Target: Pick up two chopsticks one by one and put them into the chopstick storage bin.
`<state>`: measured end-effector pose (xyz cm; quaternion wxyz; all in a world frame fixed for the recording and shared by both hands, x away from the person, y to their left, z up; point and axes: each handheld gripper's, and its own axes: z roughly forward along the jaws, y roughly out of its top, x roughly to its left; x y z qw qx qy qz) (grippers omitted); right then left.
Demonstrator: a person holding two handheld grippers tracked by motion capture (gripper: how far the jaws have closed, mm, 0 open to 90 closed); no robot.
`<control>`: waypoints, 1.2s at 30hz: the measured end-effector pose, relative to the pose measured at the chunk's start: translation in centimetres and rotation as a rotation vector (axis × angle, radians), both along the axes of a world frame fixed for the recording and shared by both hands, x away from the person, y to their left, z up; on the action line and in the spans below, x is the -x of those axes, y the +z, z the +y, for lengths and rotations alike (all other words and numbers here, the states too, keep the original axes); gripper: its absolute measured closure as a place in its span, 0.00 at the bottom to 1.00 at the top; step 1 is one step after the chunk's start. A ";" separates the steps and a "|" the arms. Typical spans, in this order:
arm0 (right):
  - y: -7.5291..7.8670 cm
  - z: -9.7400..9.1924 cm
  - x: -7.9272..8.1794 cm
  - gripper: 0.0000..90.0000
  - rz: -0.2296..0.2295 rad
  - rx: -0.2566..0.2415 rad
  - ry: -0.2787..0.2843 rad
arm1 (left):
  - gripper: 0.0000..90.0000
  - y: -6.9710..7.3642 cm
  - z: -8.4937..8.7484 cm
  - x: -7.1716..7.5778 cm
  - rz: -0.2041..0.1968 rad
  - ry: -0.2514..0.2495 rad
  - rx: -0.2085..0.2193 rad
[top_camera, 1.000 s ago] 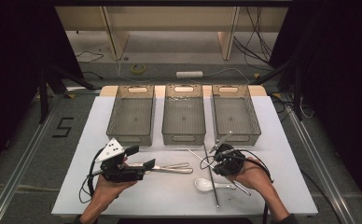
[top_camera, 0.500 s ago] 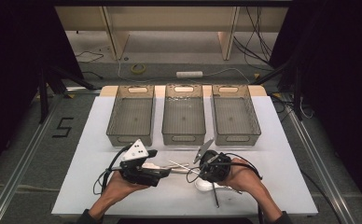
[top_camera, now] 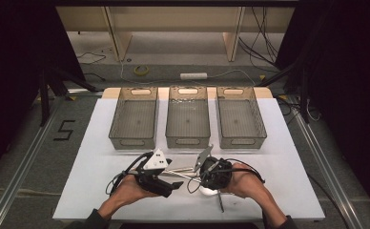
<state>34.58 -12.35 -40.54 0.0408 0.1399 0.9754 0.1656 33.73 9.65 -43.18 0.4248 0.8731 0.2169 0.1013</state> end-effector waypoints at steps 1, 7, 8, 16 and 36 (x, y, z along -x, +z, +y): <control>0.0 0.0 0.0 0.96 0.000 0.000 0.000 | 0.20 -0.1 -0.1 0.0 -0.003 -0.004 -0.007; 0.0 0.5 0.4 0.96 0.004 0.002 0.026 | 0.25 -0.3 -0.5 0.2 -0.013 -0.047 -0.048; 0.0 0.5 0.4 0.96 0.004 0.005 0.033 | 0.27 -0.3 -0.6 0.2 -0.014 -0.056 -0.054; 0.0 0.9 0.5 0.96 0.009 0.024 0.080 | 0.41 -0.4 -1.0 0.7 -0.038 -0.120 -0.095; 0.1 1.5 0.9 0.96 0.018 0.032 0.164 | 0.65 -0.8 -1.6 1.5 -0.046 -0.233 -0.162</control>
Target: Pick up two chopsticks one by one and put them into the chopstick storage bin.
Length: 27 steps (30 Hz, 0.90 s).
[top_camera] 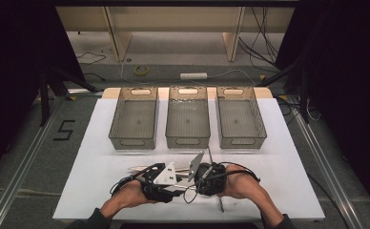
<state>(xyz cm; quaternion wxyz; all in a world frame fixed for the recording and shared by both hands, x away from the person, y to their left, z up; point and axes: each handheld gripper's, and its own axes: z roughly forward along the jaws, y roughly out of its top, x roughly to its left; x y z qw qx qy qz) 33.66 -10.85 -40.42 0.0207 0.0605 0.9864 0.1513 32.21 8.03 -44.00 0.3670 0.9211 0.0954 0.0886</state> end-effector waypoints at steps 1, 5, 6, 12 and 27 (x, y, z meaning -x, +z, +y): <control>0.0 0.0 0.0 0.96 0.000 0.000 0.000 | 0.65 0.0 0.0 0.0 -0.001 -0.004 -0.003; -0.1 0.1 0.0 0.96 -0.001 0.007 0.016 | 0.70 -0.1 -0.1 0.1 0.004 -0.014 -0.006; -0.1 0.1 0.0 0.96 -0.001 0.007 0.016 | 0.70 -0.1 -0.1 0.1 0.005 -0.016 -0.007; -0.1 0.3 0.1 0.96 0.008 0.015 0.025 | 0.76 -0.1 -0.2 0.2 0.009 -0.034 -0.013; -0.2 0.4 0.3 0.95 0.006 0.013 0.089 | 0.92 -0.3 -0.1 0.5 0.028 -0.118 -0.029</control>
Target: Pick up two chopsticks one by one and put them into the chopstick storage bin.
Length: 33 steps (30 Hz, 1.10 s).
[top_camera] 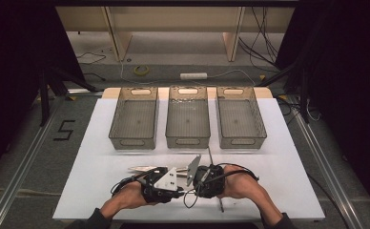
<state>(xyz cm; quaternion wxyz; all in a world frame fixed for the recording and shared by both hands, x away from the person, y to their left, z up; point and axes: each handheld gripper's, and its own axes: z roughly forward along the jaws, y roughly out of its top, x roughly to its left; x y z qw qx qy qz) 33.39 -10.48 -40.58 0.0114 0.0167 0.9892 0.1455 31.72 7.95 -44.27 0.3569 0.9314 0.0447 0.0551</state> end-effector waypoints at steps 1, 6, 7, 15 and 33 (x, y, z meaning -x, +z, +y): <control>0.0 0.0 0.0 0.93 0.005 0.004 -0.009 | 0.94 0.0 0.0 0.0 0.005 -0.012 0.001; 0.7 -1.0 -0.8 0.68 -0.010 -0.057 -0.121 | 0.95 0.1 0.4 -0.2 -0.008 0.017 0.009; 0.7 -1.0 -0.8 0.68 -0.010 -0.057 -0.121 | 0.95 0.1 0.4 -0.2 -0.006 0.030 0.011; 2.5 -3.0 -1.6 0.39 -0.054 -0.240 -0.314 | 0.95 0.5 1.3 -1.1 -0.027 0.168 0.034; 0.5 -6.4 -0.9 0.33 -0.177 -0.468 -0.625 | 0.95 1.7 4.0 -2.5 -0.024 0.449 0.164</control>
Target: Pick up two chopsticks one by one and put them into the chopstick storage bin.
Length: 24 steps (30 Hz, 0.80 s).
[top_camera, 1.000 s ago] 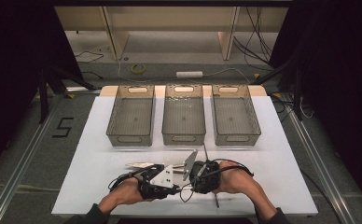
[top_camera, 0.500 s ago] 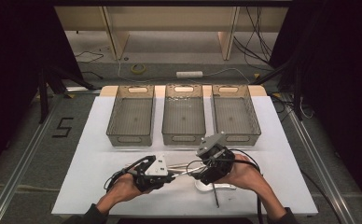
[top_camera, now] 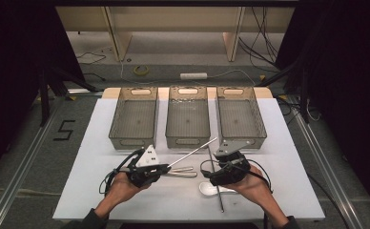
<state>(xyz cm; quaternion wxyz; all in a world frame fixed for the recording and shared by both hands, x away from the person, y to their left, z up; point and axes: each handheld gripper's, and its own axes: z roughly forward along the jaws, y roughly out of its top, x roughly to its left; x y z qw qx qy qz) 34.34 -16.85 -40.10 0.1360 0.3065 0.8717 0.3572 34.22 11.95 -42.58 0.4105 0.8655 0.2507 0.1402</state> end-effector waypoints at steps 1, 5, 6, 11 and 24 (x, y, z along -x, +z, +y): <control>-0.2 -0.2 0.0 0.32 0.006 -0.009 -0.010 | 0.95 0.1 0.1 -0.1 -0.002 0.017 0.003; -1.0 -1.0 0.0 0.31 0.029 -0.009 -0.054 | 0.95 0.3 0.9 -0.6 0.002 0.090 0.032; -1.3 -1.1 0.0 0.31 0.033 -0.001 -0.069 | 0.95 0.3 1.1 -0.7 0.002 0.108 0.041; -2.2 -1.9 0.3 0.29 0.063 0.010 -0.119 | 0.95 0.7 2.2 -1.3 0.001 0.189 0.091; -3.2 -2.8 1.0 0.28 0.065 -0.076 -0.183 | 0.95 1.5 4.3 -3.1 -0.018 0.332 0.139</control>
